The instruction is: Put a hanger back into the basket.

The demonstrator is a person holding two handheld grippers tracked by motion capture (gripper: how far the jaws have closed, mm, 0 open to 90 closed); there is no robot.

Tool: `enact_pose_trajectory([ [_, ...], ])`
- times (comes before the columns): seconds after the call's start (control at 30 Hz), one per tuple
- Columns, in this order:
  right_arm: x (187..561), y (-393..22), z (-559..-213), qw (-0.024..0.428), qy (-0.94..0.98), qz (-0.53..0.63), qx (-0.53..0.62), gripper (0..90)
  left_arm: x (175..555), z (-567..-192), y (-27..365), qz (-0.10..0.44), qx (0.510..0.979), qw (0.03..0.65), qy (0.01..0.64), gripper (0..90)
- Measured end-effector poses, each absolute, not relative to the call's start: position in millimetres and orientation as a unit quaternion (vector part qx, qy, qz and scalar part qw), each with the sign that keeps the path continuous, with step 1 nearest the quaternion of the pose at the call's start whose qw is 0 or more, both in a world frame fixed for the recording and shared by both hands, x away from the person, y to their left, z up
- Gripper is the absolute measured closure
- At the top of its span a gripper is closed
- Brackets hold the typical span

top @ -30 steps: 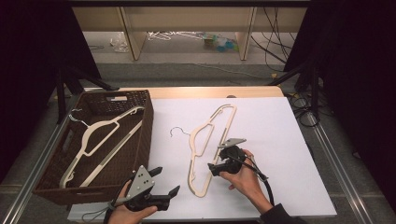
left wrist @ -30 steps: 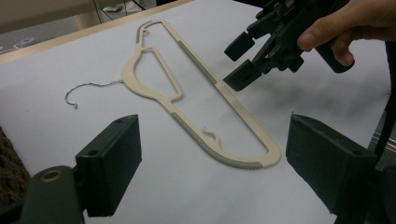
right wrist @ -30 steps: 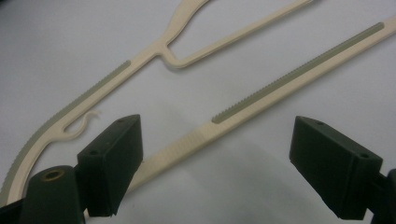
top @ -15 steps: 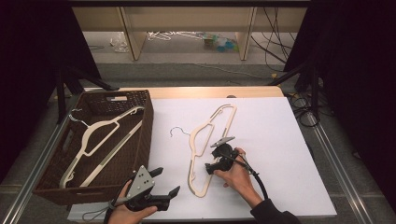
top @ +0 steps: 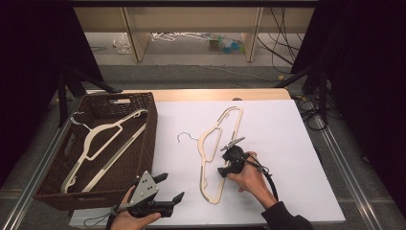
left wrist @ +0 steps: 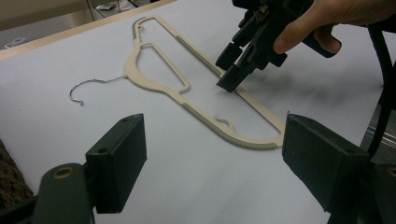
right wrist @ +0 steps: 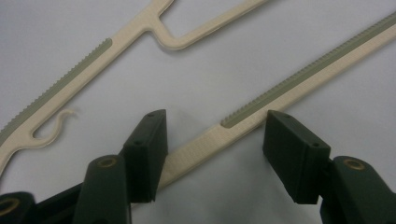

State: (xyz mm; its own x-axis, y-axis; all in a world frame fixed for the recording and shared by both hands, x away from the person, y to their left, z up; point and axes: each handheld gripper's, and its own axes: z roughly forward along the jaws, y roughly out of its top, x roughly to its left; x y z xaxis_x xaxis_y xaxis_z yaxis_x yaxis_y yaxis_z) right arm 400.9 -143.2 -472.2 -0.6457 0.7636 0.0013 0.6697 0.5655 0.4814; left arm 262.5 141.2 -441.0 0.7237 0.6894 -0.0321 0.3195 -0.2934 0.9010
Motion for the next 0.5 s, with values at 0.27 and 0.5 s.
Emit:
enact_pose_trajectory([
  [0.27, 399.1, -145.4, -468.4, 0.084, 0.883, 0.2, 0.415, 40.8, 262.6, -441.5, 140.7, 0.185, 0.785, 0.497, 0.32, 23.2],
  [0.5, 400.8, -148.3, -467.0, 0.076, 0.895, 0.192, 0.395, 46.5, 262.5, -441.1, 141.7, 0.189, 0.782, 0.5, 0.32, 23.6],
])
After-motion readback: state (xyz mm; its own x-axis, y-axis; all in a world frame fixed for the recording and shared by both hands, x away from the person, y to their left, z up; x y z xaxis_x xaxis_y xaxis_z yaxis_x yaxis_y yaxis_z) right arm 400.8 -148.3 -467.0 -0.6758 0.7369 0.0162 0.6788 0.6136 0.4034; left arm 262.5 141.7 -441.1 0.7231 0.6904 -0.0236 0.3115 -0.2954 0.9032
